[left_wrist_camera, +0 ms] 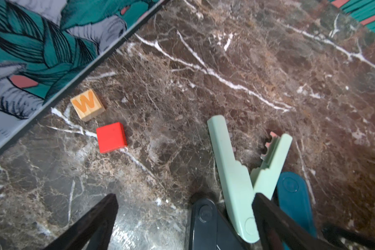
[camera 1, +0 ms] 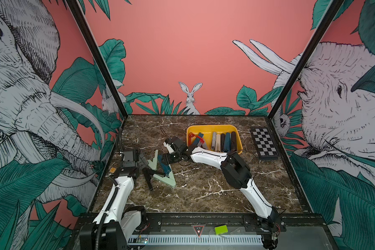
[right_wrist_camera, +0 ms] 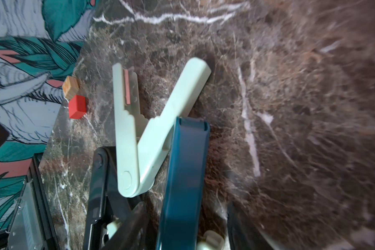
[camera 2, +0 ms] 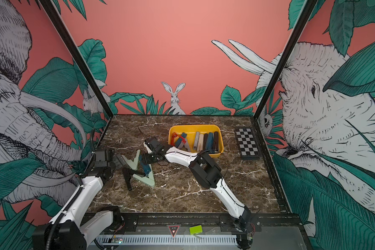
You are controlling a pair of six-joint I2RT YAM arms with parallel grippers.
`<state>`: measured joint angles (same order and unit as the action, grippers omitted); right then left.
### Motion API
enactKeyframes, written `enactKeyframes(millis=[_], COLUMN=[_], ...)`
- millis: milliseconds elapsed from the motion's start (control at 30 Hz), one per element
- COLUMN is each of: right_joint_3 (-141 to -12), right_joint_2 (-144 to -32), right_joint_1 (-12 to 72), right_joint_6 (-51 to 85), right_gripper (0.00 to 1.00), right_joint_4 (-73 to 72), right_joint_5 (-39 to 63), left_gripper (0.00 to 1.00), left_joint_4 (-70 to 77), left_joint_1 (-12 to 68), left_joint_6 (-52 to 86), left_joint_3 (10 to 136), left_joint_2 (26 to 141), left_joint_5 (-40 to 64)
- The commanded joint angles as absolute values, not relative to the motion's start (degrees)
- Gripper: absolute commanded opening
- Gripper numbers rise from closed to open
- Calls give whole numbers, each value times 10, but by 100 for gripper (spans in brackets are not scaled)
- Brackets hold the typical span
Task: Put the pruning pliers into the storage box
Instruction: Pick up the pruning pliers from the center of the board.
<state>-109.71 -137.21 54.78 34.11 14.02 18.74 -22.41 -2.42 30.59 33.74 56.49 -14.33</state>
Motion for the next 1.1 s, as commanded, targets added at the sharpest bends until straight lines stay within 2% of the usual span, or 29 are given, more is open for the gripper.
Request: enactKeyframes(millis=[0,167,333,433,600,700,1067], right_joint_3=[-1129,-1180,-1204,-1203,-1195,-1185,-1129], right_joint_2=[-1390,-1428,-1449,-1447,-1436,-1425,-1341], right_joint_1=[552,554,555,555,555,555,548], right_joint_6=[331,319,318,318,322,329,356], right_gripper=[57,57,50,42,23,16,16], right_joint_4=[157,198,208,199,176,162,121], right_joint_5=[201,205,219,219,217,216,203], left_gripper=[99,99,99,99,99,99,99], left_joint_4=[-225,-224,-223,-225,-225,-226,-227], left_joint_1=[-29,-34,-40,-41,-42,-41,-41], left_joint_6=[308,307,310,309,311,311,316], left_joint_3=[327,327,327,325,320,320,312], left_joint_2=[562,559,555,552,551,551,547], left_joint_5=[-125,-120,-110,-111,-108,-108,-103])
